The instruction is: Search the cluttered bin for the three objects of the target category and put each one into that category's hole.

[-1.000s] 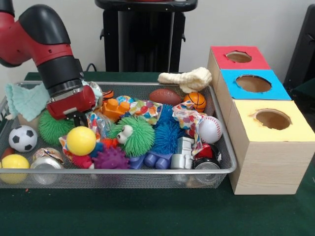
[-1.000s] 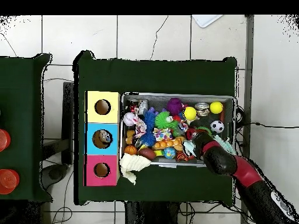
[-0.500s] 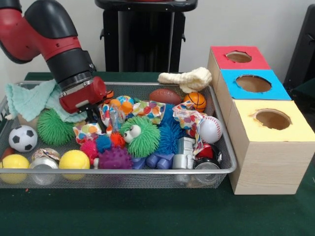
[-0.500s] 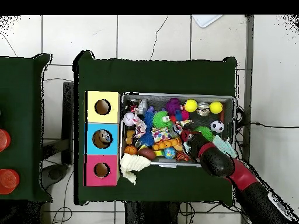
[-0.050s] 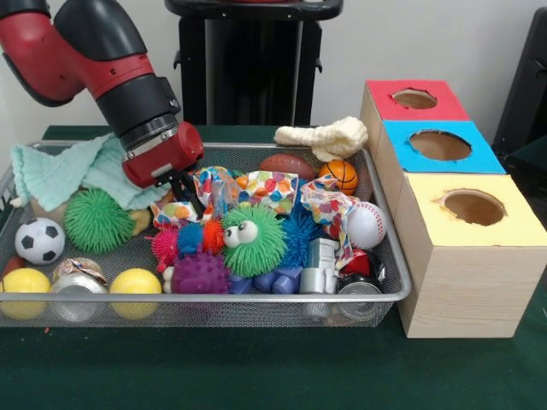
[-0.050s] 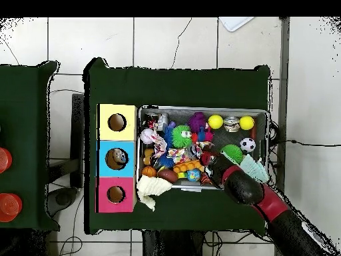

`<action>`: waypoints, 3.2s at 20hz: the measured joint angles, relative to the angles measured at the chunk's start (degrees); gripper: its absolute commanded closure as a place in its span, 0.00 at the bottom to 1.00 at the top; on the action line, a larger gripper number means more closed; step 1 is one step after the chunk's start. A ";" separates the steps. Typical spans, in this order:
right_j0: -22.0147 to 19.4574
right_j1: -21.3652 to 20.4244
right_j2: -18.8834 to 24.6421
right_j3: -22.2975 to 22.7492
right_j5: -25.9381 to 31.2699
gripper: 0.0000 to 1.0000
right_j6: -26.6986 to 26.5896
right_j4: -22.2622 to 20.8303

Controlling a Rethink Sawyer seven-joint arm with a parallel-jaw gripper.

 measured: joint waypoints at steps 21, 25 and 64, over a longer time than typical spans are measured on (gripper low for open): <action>3.76 -0.16 0.06 9.17 -0.03 1.00 0.00 4.29; 3.91 -0.34 0.06 10.90 -0.84 1.00 0.00 5.52; 5.43 6.03 -0.28 13.64 -16.14 1.00 0.01 10.52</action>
